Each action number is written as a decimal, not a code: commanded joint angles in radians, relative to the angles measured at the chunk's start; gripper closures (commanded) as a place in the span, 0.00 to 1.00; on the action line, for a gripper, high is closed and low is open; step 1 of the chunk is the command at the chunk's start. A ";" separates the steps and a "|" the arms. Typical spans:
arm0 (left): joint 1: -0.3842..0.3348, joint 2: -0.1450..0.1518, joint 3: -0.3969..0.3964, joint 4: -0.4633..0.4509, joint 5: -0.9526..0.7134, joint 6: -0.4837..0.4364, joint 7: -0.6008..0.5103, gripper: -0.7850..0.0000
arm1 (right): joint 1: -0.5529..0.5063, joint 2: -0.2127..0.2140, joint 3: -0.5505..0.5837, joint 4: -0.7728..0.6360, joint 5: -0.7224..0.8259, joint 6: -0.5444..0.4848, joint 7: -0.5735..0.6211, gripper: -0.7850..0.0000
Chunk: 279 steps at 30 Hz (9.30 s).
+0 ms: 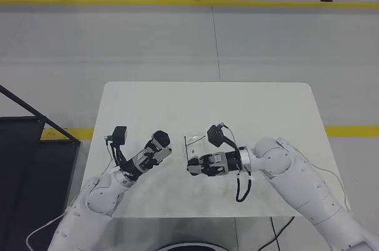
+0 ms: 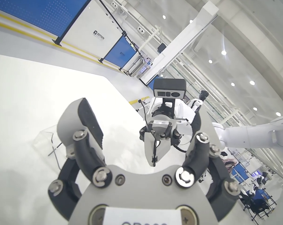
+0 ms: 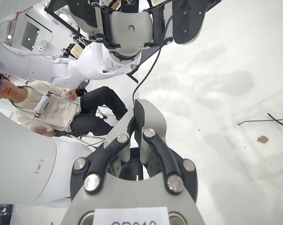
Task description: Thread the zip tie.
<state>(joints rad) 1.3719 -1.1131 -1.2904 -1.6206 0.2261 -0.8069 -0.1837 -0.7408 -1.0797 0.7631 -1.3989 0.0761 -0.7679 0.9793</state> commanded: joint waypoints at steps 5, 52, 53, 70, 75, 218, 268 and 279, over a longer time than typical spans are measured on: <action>-0.005 0.013 -0.004 0.033 -0.033 -0.084 -0.137 0.00 | -0.015 0.028 0.039 -0.075 -0.036 0.031 0.104 1.00; -0.081 -0.003 0.110 0.089 -0.039 -0.055 -0.192 0.71 | -0.019 0.028 0.004 -0.095 -0.103 0.063 0.100 1.00; -0.081 -0.003 0.111 0.091 -0.041 -0.055 -0.192 0.71 | -0.018 0.028 0.004 -0.095 -0.104 0.063 0.101 1.00; -0.091 -0.002 0.124 0.105 -0.062 -0.050 -0.220 0.91 | -0.016 0.028 0.001 -0.095 -0.105 0.066 0.097 1.00; -0.092 -0.001 0.127 0.106 -0.074 -0.048 -0.231 1.00 | -0.016 0.028 0.002 -0.092 -0.104 0.064 0.095 1.00; -0.009 0.007 -0.004 0.118 0.185 -0.068 0.043 1.00 | -0.098 -0.045 0.290 -0.148 -0.417 0.871 -0.051 1.00; -0.073 -0.051 0.142 0.179 0.861 0.212 0.598 1.00 | -0.354 -0.009 0.491 -0.401 -0.163 0.888 -0.038 1.00; -0.074 -0.052 0.143 0.179 0.861 0.213 0.598 1.00 | -0.360 -0.007 0.505 -0.400 -0.134 0.881 -0.048 1.00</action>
<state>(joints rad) 1.2979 -1.1650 -1.1475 -1.4412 1.0866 -0.5937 0.4140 -1.1007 -1.0867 1.2686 -1.7985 -0.0581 0.1131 0.9315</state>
